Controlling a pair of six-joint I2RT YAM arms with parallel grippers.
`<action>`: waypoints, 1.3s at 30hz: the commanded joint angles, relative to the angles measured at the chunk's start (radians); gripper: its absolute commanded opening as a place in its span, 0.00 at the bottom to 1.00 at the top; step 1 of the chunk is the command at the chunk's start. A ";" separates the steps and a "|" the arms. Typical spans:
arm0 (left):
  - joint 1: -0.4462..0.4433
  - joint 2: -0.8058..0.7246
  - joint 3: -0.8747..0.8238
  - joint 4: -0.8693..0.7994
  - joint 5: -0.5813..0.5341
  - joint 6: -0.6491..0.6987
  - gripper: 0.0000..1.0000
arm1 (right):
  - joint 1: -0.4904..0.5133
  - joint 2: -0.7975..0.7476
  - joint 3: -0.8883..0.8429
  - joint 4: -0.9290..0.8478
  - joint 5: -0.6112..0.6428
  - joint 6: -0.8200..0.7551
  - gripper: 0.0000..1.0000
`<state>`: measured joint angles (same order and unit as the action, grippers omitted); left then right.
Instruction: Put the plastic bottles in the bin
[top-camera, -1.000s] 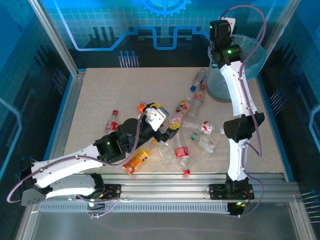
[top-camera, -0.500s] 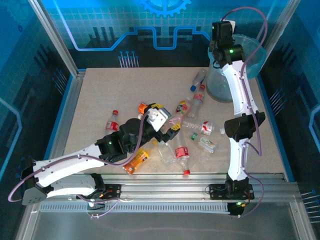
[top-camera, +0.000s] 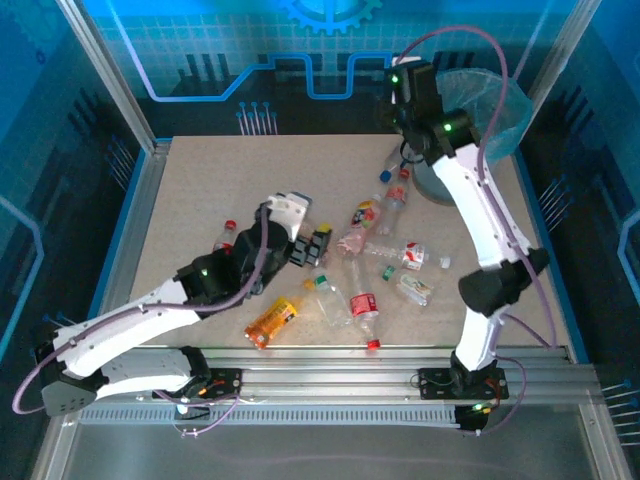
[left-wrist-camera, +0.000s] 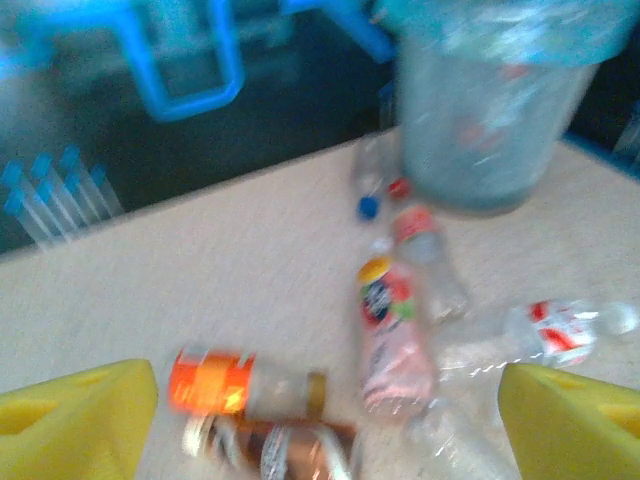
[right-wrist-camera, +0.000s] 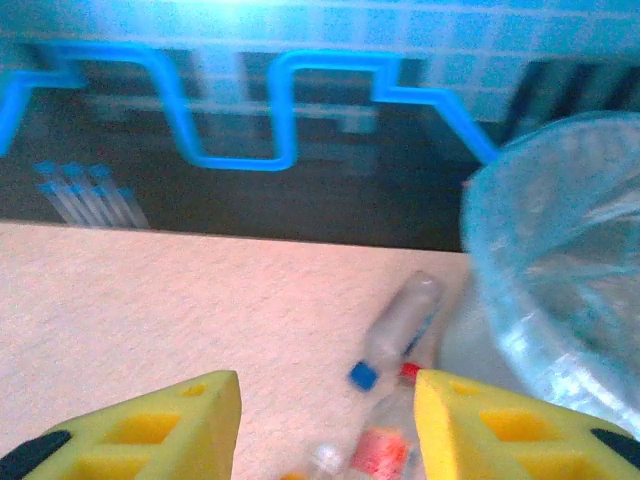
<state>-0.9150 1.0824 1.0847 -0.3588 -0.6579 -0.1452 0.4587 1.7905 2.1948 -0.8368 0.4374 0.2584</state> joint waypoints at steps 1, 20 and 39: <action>0.189 -0.048 0.025 -0.348 0.012 -0.274 0.89 | 0.058 -0.171 -0.175 0.105 -0.106 0.036 0.50; 0.796 0.090 -0.180 -0.522 0.567 -0.326 0.86 | 0.369 -0.399 -0.762 0.341 -0.300 0.165 0.54; 0.795 0.308 -0.305 -0.352 0.527 -0.277 0.81 | 0.383 -0.381 -0.813 0.344 -0.297 0.161 0.56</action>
<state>-0.1242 1.3579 0.7788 -0.7410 -0.1513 -0.4427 0.8265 1.3991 1.3884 -0.5072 0.1303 0.4152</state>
